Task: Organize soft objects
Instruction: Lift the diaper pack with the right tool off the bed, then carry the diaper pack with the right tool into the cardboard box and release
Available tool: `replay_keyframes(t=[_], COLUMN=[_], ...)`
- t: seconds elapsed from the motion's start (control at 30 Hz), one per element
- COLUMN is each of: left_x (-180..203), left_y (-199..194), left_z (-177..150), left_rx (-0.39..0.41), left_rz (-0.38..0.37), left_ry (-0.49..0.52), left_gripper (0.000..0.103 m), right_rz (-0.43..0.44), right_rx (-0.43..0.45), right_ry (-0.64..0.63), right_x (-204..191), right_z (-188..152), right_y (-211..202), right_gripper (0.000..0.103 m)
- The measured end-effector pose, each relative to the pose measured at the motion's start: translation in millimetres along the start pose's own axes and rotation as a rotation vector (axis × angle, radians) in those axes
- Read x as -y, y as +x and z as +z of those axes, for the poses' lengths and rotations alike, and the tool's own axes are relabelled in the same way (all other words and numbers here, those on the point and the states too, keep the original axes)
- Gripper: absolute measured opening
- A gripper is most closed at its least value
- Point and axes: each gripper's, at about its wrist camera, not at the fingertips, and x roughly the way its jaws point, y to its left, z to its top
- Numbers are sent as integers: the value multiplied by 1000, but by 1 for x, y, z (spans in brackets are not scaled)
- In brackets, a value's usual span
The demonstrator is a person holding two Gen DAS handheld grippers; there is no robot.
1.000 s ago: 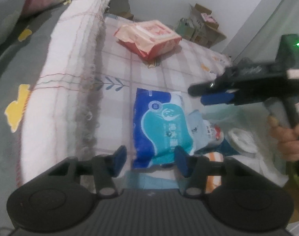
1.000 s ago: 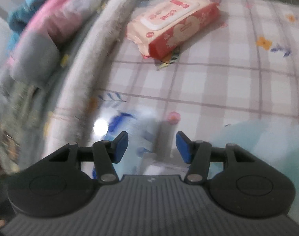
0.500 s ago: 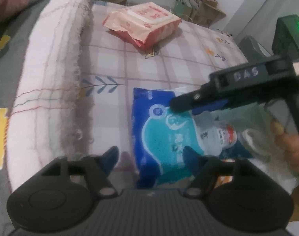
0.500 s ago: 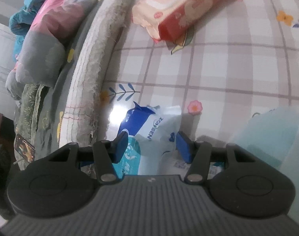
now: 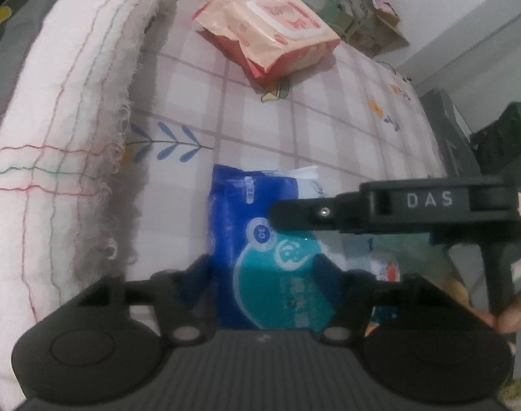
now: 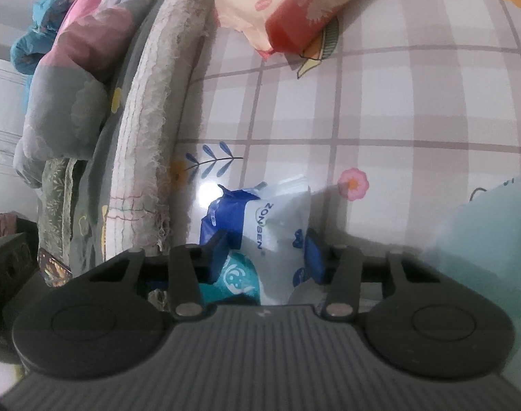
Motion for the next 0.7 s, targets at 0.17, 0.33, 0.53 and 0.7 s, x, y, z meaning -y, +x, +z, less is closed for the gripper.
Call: replay_keyframes(t=[0.17, 0.33, 0.53, 0.7], left_x=[4, 16, 51, 98], left_y=[-26, -70, -121, -146], left_z=[-8, -15, -31, -48], left_rx=[71, 173, 281, 331], left_rz=[12, 20, 26, -4], left_ry=[1, 8, 56, 132], left_gripper=[64, 60, 57, 57], right_rz=[19, 57, 115, 133], right_rx=[44, 111, 216, 310], right_ry=[-45, -110, -163, -179], right_x=[-18, -47, -70, -67], right_z=[-3, -11, -31, -61], right_y=[-15, -45, -104, -165], right_gripper=[41, 40, 37, 37])
